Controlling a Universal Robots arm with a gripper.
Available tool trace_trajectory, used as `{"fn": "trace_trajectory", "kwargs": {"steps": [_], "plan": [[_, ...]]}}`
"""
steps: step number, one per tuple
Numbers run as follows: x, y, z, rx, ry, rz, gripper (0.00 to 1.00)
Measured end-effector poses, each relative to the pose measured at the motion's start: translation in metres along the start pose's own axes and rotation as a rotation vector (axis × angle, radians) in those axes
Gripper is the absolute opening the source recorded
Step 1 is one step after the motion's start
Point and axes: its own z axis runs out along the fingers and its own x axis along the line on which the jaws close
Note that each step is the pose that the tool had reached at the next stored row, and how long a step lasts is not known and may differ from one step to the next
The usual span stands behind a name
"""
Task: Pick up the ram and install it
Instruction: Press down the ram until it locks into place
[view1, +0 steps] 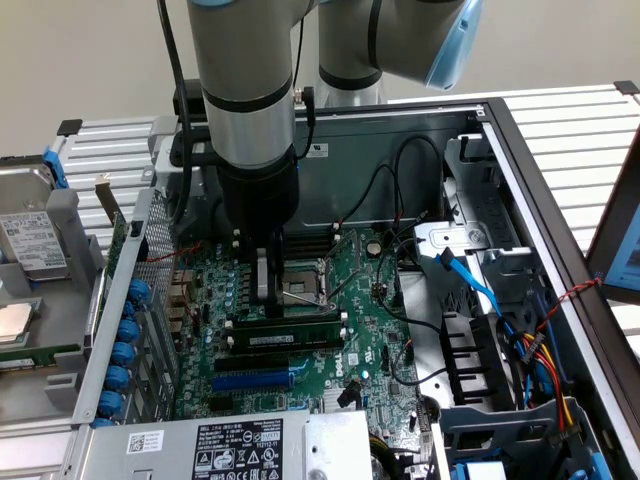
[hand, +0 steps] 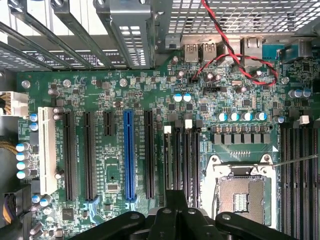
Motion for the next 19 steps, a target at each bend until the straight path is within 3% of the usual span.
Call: {"fn": "trace_trajectory", "kwargs": {"steps": [14, 19], "plan": [[0.0, 0.0, -0.0001, 0.0006, -0.0008, 0.002, 0.1], [0.0, 0.0, 0.0, 0.0021, -0.0004, 0.053, 0.1]]}}
